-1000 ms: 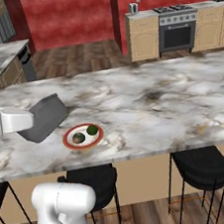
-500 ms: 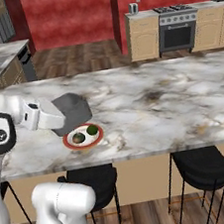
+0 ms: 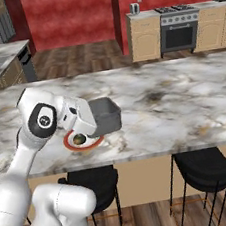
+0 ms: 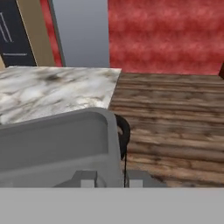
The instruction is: Retrieve the tupperware and aluminum foil from the cabinet and place them on the dining counter near the plate with lime and squash to prepare for storing leftovers.
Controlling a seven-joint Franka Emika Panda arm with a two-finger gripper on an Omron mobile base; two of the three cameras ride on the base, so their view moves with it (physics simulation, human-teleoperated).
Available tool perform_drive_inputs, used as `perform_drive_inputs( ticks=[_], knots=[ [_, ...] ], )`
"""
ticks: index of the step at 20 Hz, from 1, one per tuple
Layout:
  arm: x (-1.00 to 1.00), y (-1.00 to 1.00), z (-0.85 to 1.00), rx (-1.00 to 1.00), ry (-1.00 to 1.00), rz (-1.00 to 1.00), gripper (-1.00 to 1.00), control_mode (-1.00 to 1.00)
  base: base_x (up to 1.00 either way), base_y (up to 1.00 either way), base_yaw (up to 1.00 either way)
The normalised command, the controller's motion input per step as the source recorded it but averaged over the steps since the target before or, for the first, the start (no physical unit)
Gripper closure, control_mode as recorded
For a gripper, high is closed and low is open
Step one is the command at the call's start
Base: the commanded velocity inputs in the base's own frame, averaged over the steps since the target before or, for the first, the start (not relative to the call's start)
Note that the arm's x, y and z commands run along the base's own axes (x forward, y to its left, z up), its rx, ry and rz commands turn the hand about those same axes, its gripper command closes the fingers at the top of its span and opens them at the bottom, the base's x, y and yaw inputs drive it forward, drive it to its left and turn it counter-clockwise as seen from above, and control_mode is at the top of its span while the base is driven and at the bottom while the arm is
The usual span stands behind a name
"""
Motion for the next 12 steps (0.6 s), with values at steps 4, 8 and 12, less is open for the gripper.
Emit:
perform_drive_inputs(
  ticks=[4, 8, 12],
  knots=[
    [0.38, -0.04, -0.45, 0.03, 0.0, -0.14, 1.0, -1.0, 0.0, 0.0, 0.0],
    [0.46, -0.01, -0.36, 0.04, 0.0, -0.07, 1.0, -1.0, 0.0, 0.0, 0.0],
    [0.47, -0.06, -0.35, 0.04, 0.0, 0.0, 1.0, -1.0, 0.0, 0.0, 0.0]
  ],
)
